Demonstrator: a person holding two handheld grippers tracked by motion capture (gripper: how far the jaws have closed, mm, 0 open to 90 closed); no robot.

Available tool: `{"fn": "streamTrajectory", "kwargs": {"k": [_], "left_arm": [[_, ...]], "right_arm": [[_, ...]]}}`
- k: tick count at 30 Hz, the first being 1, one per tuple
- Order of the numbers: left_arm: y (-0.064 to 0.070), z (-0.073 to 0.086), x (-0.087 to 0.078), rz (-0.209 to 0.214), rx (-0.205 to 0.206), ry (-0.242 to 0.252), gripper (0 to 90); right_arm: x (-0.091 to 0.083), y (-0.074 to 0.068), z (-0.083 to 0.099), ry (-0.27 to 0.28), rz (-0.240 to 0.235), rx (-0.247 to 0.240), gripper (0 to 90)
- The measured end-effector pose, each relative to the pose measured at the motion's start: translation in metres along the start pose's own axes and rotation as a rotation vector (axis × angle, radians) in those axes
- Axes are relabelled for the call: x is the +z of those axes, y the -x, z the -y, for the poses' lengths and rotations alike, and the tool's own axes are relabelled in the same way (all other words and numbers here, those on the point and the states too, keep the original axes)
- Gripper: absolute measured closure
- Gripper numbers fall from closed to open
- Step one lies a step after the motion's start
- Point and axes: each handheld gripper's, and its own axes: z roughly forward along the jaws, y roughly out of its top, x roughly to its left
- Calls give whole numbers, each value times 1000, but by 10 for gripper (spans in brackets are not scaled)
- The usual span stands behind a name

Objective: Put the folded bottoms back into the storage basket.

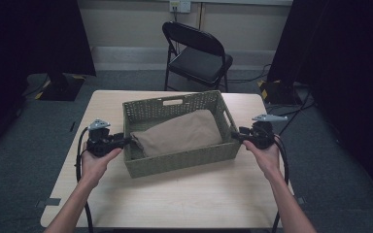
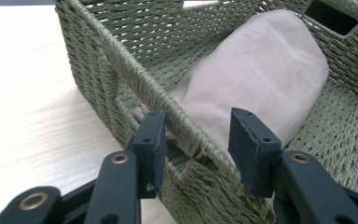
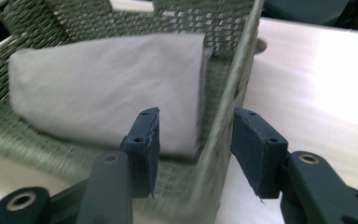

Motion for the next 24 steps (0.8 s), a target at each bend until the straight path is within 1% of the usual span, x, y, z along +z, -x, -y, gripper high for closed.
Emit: {"fn": "streamTrajectory", "kwargs": {"k": [1,2,3,4,5,7,8,9,10,11,13,14,19,20,24], "left_arm": [[-1,-1,0,-2,2,-3,579],[-1,-2,1,-4,3,-6,584],[-2,-3,1,-12,6,-9,584],[-3,-5,3,-27,7,-13,592],[-3,-6,4,-33,10,-17,596],[-5,-7,5,-37,9,-16,600],[-6,-7,6,-39,1,-9,605],[-7,-7,6,-41,-5,-4,614],[-9,-7,7,-37,-10,3,615],[-9,-7,7,-37,-10,3,616],[-10,-8,7,-39,-13,5,623],[-11,-9,8,-47,-11,1,627],[-15,-10,9,-49,-28,6,643],[-15,-10,10,-53,-25,10,650],[-18,-11,11,-46,-30,15,658]], "right_arm": [[2,1,-3,2,1,-2,541],[7,4,-9,7,34,-12,565],[7,4,-9,7,34,-12,565],[13,9,-14,9,31,1,587],[16,10,-15,5,31,-3,611],[19,11,-16,2,39,-7,618],[22,11,-16,-12,38,-2,644],[28,9,-13,-22,26,-4,705],[29,7,-11,-21,44,-15,713],[29,5,-9,-12,53,-22,716],[28,5,-9,-10,50,-18,716],[27,4,-7,-7,36,-13,711],[23,-1,-4,-10,38,-15,702],[20,-4,-2,-15,38,-21,698],[15,-7,1,-17,31,-17,690]]}}
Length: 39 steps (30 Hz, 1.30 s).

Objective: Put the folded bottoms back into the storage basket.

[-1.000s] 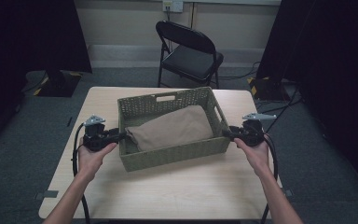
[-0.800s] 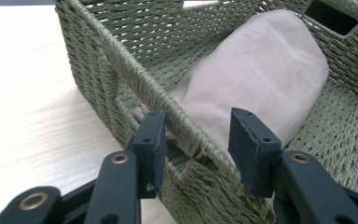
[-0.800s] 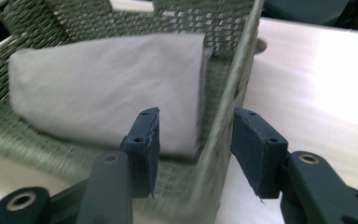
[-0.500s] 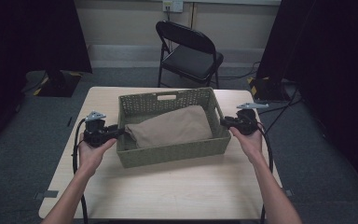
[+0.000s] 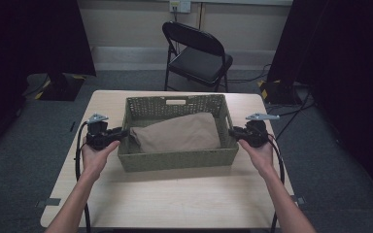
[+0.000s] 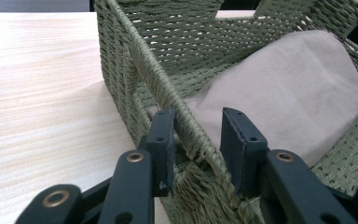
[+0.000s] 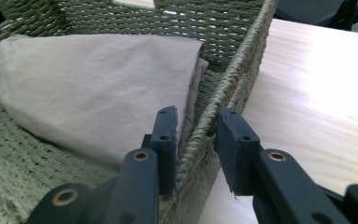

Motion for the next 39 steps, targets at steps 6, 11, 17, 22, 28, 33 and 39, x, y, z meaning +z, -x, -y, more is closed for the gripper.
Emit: {"fn": "streamTrajectory", "kwargs": {"k": [6,11,17,22,28,33,39], "left_arm": [[-2,-3,2,-9,18,-9,674],[-5,-2,2,1,12,3,682],[-4,-2,2,-5,10,0,686],[-2,-3,1,-10,12,-11,687],[-2,-1,-1,4,13,-8,677],[-3,-1,-2,15,13,-6,666],[-4,-7,-16,14,23,39,578]], "right_arm": [[-8,-8,6,-2,0,-8,674],[-14,-12,11,3,-22,-10,663],[-16,-13,13,12,-24,-7,660],[-15,-13,13,28,-19,-13,665],[-12,-11,10,20,-11,-18,675],[-11,-9,10,29,-13,-12,677],[-15,-7,8,62,-43,18,595]]}}
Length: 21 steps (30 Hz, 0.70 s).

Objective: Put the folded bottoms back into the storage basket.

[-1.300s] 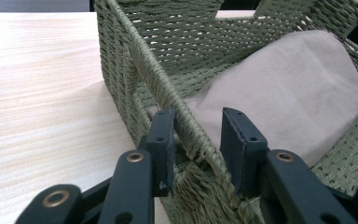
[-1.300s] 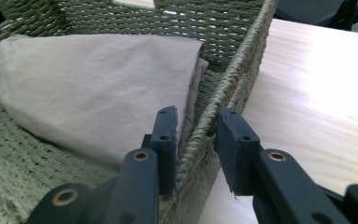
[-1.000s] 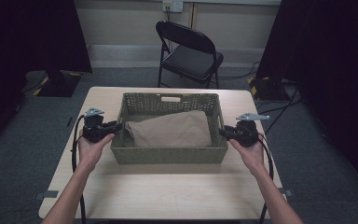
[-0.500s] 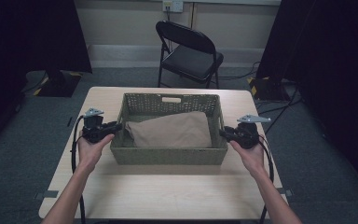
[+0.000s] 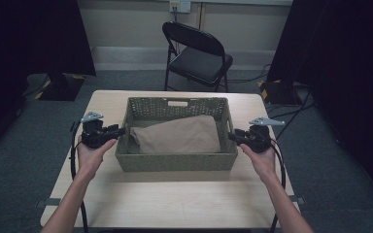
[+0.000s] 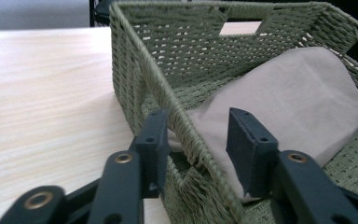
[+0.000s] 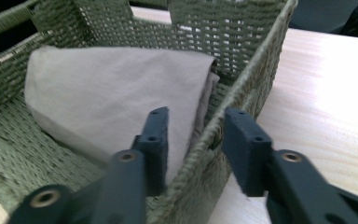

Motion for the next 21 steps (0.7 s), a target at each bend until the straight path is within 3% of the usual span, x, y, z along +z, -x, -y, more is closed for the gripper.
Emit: {"fn": "streamTrajectory", "kwargs": {"k": [5,7,8,14,17,21], "left_arm": [[2,0,-17,-18,31,6,448],[2,3,-25,-40,46,5,422],[0,7,-32,-80,61,-2,410],[-10,21,-47,-103,58,-26,366],[-13,29,-48,-110,64,-66,342],[-11,41,-47,-112,85,-116,291]], "right_arm": [[-15,2,-3,33,13,4,474],[-19,3,-2,34,19,2,457],[-26,4,1,46,46,-4,419],[-49,8,12,91,84,1,350],[-56,13,24,62,117,20,261],[-59,22,43,11,149,37,208]]}}
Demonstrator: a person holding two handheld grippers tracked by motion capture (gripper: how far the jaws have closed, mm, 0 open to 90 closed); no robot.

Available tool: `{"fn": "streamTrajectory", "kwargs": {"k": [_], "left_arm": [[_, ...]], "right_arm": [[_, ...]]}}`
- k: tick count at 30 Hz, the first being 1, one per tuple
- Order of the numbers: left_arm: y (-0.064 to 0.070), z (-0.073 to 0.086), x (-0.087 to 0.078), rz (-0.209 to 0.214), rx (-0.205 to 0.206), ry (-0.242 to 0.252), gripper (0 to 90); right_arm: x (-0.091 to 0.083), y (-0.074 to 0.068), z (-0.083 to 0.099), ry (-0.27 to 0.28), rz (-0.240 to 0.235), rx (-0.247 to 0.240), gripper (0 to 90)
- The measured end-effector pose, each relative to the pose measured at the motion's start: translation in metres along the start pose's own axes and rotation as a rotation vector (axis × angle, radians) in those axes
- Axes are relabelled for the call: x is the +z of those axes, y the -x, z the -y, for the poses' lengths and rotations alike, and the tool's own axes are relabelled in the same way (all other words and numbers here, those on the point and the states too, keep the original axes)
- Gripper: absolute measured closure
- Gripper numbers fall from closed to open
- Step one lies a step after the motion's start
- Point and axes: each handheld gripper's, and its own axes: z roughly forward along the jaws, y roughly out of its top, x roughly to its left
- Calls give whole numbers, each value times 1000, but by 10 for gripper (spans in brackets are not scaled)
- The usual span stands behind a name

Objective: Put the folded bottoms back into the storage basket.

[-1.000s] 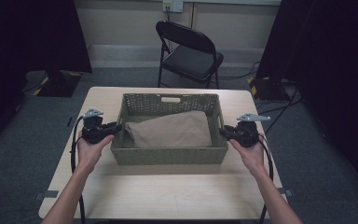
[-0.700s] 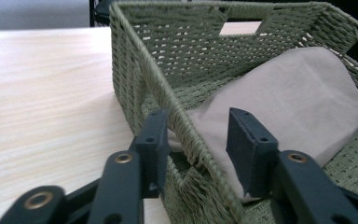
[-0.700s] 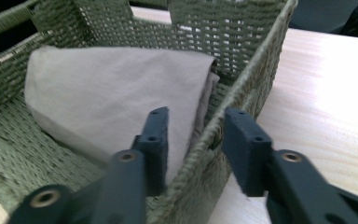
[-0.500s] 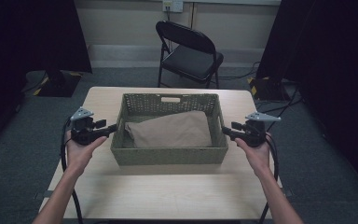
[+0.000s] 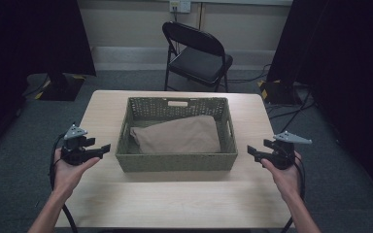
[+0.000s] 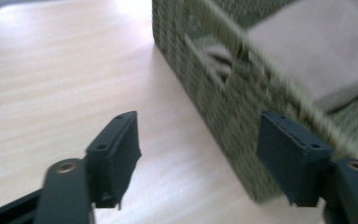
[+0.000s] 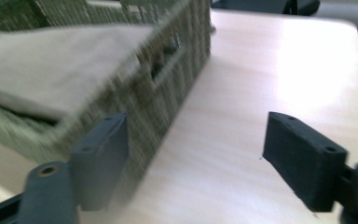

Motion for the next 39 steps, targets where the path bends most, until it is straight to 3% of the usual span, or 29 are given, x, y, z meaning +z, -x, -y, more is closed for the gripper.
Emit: {"fn": "streamTrajectory", "kwargs": {"k": [4,6,9,11,13,14,16,20,23,24,26,30,33,39], "left_arm": [[0,14,4,6,-30,-53,231],[-1,23,7,-11,-30,-78,183],[-3,32,12,-6,-41,-107,164],[-3,38,18,-30,-49,-148,165],[0,48,22,-35,-35,-142,168],[0,55,28,-20,5,-203,155],[0,58,30,-34,9,-222,168],[-2,66,36,-66,19,-251,168],[-4,70,34,-77,18,-217,154],[-5,72,34,-78,16,-204,147],[-5,74,33,-81,16,-193,132],[-4,81,34,-96,8,-132,98],[-6,85,34,-81,21,-98,80],[-6,85,35,-81,23,-102,60]], "right_arm": [[-7,8,15,-34,20,4,188],[-11,15,27,-59,29,12,182],[-10,18,35,-77,43,26,175],[-7,19,44,-110,58,26,176],[3,18,56,-163,57,19,175],[6,17,59,-189,64,3,173],[12,18,63,-222,80,-17,177],[19,20,69,-257,86,4,179],[24,20,74,-297,118,-14,176],[26,18,75,-296,139,-37,165],[27,18,76,-291,140,-37,161],[27,19,85,-206,141,-39,138],[26,20,87,-188,138,-41,137],[26,19,87,-187,150,-34,137]]}}
